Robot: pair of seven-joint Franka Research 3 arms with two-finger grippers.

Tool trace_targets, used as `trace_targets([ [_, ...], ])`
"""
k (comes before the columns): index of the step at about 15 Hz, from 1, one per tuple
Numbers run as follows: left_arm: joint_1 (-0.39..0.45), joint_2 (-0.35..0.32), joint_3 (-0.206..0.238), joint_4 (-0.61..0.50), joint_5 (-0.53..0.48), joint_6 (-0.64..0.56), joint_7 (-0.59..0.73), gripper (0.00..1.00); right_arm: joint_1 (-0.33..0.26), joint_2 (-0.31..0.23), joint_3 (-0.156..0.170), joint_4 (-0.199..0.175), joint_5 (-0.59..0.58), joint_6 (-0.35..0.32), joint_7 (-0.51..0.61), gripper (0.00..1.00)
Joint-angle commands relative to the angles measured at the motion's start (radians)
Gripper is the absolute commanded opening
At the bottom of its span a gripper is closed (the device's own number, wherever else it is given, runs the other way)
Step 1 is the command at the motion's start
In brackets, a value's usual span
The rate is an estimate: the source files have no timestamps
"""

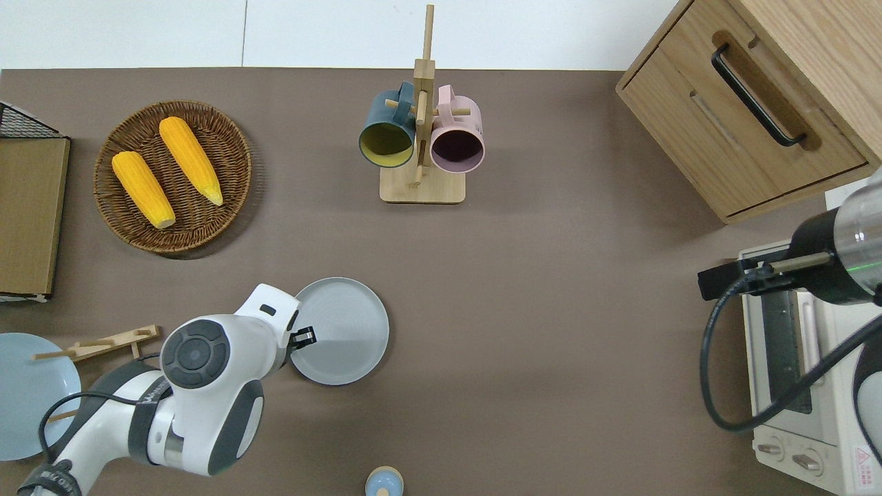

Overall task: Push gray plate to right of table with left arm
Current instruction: 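Push the gray plate with the left gripper toward the toaster oven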

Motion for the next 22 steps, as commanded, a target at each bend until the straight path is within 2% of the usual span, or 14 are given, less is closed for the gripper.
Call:
trace_targets([
  [1,-0.008,0.117,-0.116,0.061,0.004,0.019,-0.170,0.00,-0.020,-0.003,0.015,0.009,0.006,-0.016,0.013,0.983],
  [3,-0.018,0.147,-0.166,0.100,0.009,0.017,-0.277,0.00,-0.020,-0.003,0.015,0.009,0.006,-0.016,0.013,0.983],
  [4,-0.034,0.158,-0.177,0.122,0.010,0.016,-0.325,0.00,-0.020,-0.003,0.015,0.009,0.004,-0.016,0.013,0.983],
  [10,-0.205,0.223,-0.177,0.253,0.013,-0.027,-0.568,0.00,-0.020,-0.003,0.015,0.009,0.006,-0.016,0.013,0.983],
  [15,-0.307,0.299,-0.177,0.357,0.116,-0.056,-0.765,0.00,-0.020,-0.003,0.017,0.009,0.006,-0.016,0.013,0.983],
  [17,-0.332,0.332,-0.179,0.391,0.154,-0.061,-0.821,0.00,-0.020,-0.003,0.017,0.009,0.006,-0.016,0.013,0.983],
  [22,-0.355,0.335,-0.179,0.425,0.164,-0.085,-0.856,0.00,-0.020,-0.003,0.017,0.009,0.004,-0.016,0.013,0.983],
])
